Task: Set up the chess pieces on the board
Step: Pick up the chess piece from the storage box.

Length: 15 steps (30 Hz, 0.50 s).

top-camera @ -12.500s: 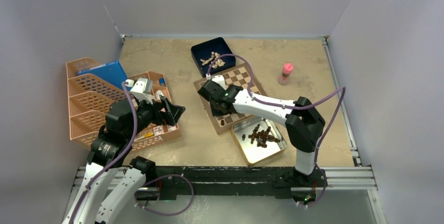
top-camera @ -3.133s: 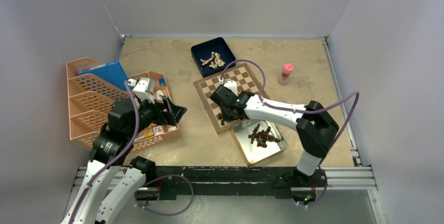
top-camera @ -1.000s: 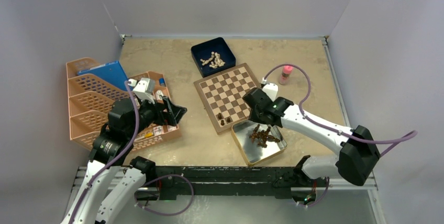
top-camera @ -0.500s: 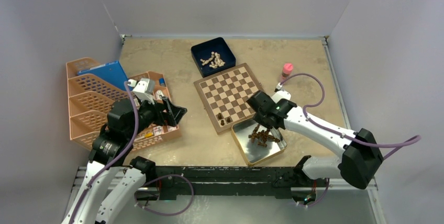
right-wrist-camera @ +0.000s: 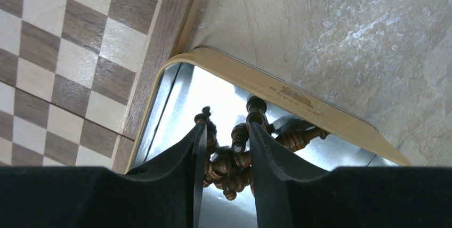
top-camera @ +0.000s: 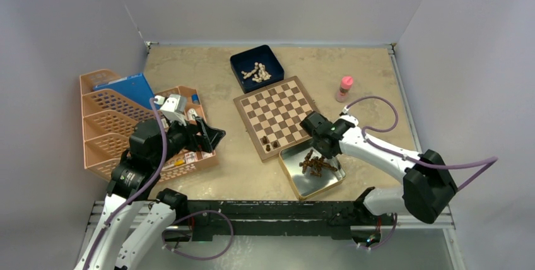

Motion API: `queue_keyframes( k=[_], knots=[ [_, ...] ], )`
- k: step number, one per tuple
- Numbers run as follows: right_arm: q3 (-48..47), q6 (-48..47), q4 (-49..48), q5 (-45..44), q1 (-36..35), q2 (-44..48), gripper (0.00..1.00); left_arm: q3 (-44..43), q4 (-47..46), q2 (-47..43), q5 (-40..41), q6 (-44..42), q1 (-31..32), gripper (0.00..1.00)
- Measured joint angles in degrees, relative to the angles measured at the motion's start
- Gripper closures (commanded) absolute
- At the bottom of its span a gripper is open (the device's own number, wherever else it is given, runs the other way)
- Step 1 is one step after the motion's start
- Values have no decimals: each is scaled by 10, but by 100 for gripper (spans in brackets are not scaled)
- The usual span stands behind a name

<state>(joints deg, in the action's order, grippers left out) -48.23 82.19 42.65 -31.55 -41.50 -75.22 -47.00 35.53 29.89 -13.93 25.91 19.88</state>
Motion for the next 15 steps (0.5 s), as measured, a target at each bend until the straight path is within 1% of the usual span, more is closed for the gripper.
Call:
queue_keyframes(
  k=[8,15],
  knots=[
    [12,1,-12,0,22,-14,63,0,-1,0,0,0,0,3],
    [29,1,-23,3,26,-19,64,0,-1,0,0,0,0,3]
  ],
)
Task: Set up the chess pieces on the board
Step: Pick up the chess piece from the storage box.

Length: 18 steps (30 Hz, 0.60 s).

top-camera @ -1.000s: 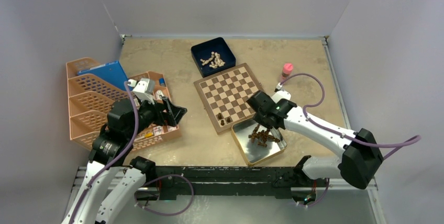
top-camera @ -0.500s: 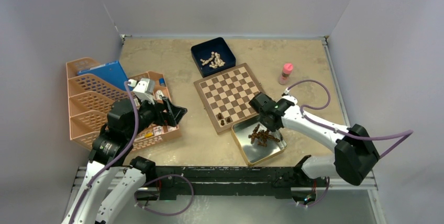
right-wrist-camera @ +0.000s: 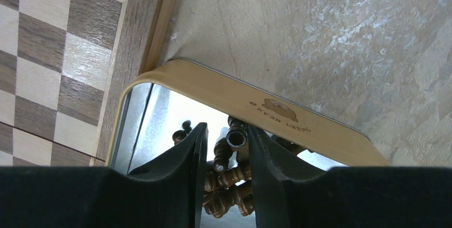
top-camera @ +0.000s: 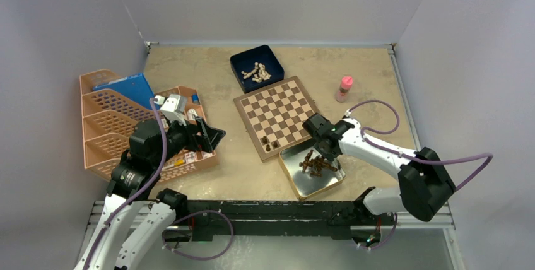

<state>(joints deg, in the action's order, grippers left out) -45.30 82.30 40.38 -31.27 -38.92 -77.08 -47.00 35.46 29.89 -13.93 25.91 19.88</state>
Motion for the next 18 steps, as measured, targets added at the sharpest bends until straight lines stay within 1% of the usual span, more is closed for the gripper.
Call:
queue_keyframes(
  k=[7,18],
  knots=[
    [7,-1,-6,10,0,-2,69,0,0,0,0,0,0,3],
    [12,-7,-17,12,0,-1,72,0,0,0,0,0,0,3]
  ],
)
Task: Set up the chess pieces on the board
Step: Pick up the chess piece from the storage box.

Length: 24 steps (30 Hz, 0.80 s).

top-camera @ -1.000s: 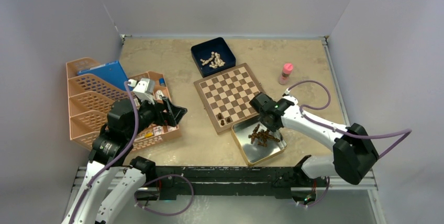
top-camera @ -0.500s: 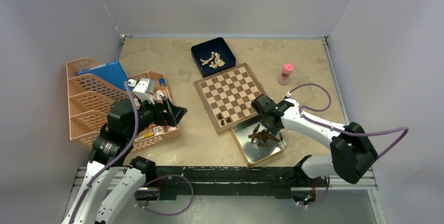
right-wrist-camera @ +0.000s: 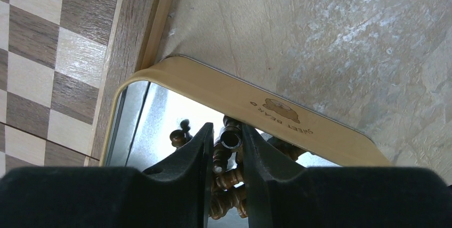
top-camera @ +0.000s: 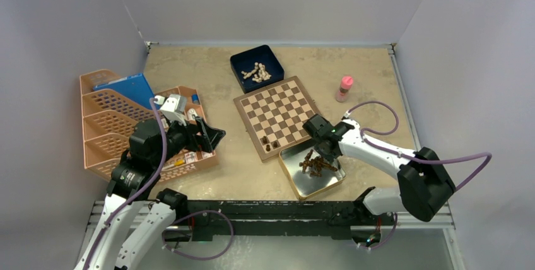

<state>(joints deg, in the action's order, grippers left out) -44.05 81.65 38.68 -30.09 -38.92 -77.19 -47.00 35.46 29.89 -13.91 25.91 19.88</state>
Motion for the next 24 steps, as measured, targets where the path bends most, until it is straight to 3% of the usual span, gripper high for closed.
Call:
queue_keyframes(
  k=[24],
  knots=[
    [-26,-15,25,-4,0,48,87,0,-2,-2,0,0,0,3]
  ],
)
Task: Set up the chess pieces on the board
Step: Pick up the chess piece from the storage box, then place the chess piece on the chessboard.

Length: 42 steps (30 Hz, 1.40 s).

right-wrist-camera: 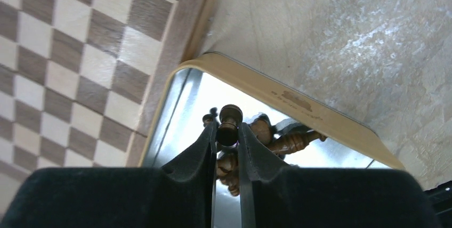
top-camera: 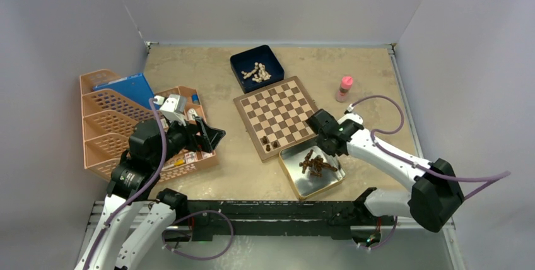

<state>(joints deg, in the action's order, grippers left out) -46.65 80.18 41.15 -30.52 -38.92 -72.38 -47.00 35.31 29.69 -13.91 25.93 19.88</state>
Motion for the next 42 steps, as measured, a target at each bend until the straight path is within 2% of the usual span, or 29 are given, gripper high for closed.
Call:
queue_keyframes(
  k=[9,18,27,37,42],
  knots=[
    [-91,-61,22,-5,0,24,92,0,0,-1,0,0,0,3],
    [-119,-275,-111,35,0,14,90,0,0,-7,1,0,0,3],
    [-172,-440,-225,66,0,-112,87,0,0,4,3,0,0,3],
    [-195,-520,-285,98,0,-234,86,0,0,27,4,0,0,3],
    [-194,-537,-293,113,0,-259,82,0,0,29,7,0,0,5]
  ],
)
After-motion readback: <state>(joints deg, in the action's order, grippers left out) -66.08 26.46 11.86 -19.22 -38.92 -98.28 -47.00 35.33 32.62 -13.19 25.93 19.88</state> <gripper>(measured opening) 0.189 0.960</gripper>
